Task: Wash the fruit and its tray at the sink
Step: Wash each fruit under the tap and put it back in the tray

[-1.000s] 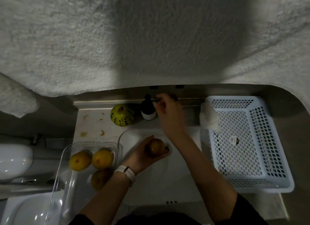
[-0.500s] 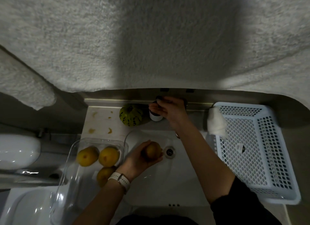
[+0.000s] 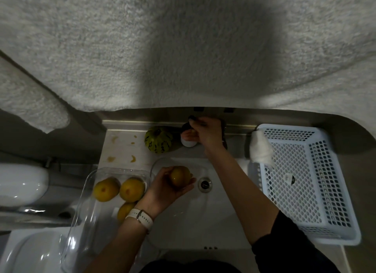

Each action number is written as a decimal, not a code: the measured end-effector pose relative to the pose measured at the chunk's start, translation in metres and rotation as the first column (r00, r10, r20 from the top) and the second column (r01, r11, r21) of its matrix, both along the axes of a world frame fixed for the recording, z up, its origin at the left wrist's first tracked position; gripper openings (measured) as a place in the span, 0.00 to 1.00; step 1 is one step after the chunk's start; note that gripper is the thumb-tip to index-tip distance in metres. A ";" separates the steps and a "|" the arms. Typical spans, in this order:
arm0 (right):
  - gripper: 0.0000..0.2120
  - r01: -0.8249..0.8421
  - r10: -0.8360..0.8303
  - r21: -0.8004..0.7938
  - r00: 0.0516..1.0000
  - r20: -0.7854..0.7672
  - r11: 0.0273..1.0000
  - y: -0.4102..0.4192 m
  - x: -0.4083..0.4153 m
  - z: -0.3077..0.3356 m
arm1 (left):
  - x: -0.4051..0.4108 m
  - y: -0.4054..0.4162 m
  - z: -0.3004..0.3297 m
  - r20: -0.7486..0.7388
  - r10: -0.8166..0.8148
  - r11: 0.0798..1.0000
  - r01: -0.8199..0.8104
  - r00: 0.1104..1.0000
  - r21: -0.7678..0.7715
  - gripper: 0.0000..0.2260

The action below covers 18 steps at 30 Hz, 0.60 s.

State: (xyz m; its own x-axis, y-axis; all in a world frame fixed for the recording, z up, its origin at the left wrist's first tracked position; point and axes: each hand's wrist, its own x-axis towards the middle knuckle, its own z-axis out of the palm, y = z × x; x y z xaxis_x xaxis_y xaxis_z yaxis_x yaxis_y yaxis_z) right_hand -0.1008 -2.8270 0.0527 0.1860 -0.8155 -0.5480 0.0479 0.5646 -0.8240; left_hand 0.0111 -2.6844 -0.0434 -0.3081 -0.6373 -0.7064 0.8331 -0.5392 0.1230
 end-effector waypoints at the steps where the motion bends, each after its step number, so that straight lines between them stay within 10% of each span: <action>1: 0.05 0.013 -0.014 -0.032 0.999 -0.038 0.999 0.001 0.000 0.001 | 0.001 -0.001 0.001 -0.017 0.005 1.000 -0.005 1.000 -0.014 0.23; 11: 0.12 -0.217 -0.083 -0.579 0.891 -0.447 0.785 0.079 -0.014 0.002 | 0.007 -0.005 0.020 0.041 0.006 0.994 -0.002 0.999 -0.109 0.22; 16: 0.24 -0.744 0.055 -0.491 0.573 -0.817 0.454 0.148 -0.021 -0.029 | -0.005 -0.004 0.030 0.368 -0.041 0.969 0.127 0.929 -0.212 0.19; 18: 0.28 -0.727 0.152 -0.422 0.579 -0.801 0.542 0.152 -0.022 -0.034 | -0.012 -0.002 0.031 0.499 -0.068 0.956 0.199 0.864 -0.215 0.18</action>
State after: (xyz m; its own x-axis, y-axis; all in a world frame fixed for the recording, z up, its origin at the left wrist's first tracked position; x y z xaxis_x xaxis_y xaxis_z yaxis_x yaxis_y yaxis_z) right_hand -0.1231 -2.6752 0.0188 0.4974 -0.8667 -0.0373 -0.6876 -0.3677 -0.6261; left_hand -0.0008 -2.6864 -0.0128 -0.0666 -0.7897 -0.6098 0.5558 -0.5370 0.6346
